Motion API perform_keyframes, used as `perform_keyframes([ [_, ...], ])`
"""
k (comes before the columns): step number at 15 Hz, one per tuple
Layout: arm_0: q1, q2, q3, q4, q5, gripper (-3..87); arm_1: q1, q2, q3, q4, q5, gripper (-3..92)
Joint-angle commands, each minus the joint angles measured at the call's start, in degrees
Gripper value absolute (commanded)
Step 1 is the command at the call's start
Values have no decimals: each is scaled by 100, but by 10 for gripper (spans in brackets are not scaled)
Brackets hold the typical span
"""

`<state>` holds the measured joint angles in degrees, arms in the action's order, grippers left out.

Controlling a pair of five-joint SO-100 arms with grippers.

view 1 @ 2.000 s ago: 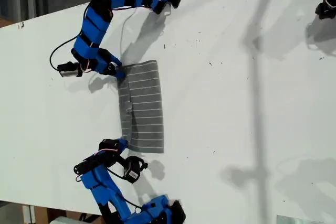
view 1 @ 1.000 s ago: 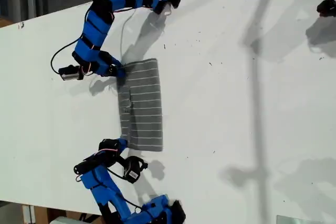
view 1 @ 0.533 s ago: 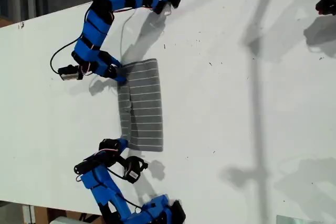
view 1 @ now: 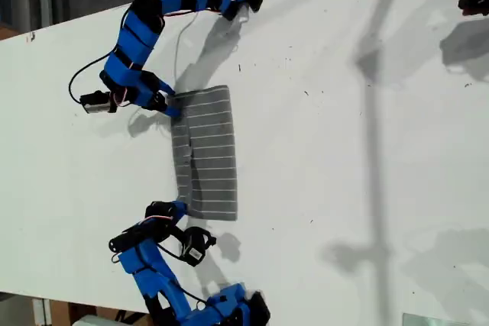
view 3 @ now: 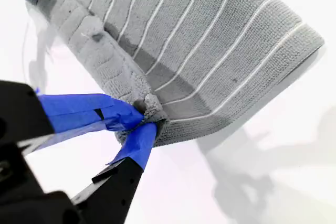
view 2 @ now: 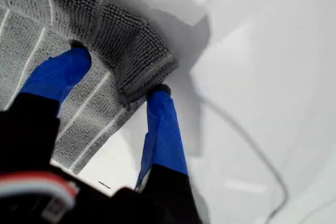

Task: Grasp corners of a square towel and fold twice.

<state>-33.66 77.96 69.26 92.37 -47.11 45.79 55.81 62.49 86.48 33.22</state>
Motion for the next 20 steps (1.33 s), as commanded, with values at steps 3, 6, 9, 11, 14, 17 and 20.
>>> perform_keyframes([
  [3,88,-9,-299,-9,26,-1,132,519,-554,123,-149,248],
  [6,97,-26,-308,-26,26,-1,105,316,-554,62,-149,171],
  [9,97,-35,-308,-26,26,-1,79,176,-554,0,-149,90],
  [11,97,-35,-308,-26,35,-1,35,132,-563,-26,-132,171],
  [14,88,-9,-316,0,35,-1,-70,35,-527,-79,-79,-1],
  [17,88,9,-360,53,53,-1,-237,-141,-519,-141,26,-1],
  [20,79,53,-404,114,70,-1,-237,123,-536,-26,35,-1],
])
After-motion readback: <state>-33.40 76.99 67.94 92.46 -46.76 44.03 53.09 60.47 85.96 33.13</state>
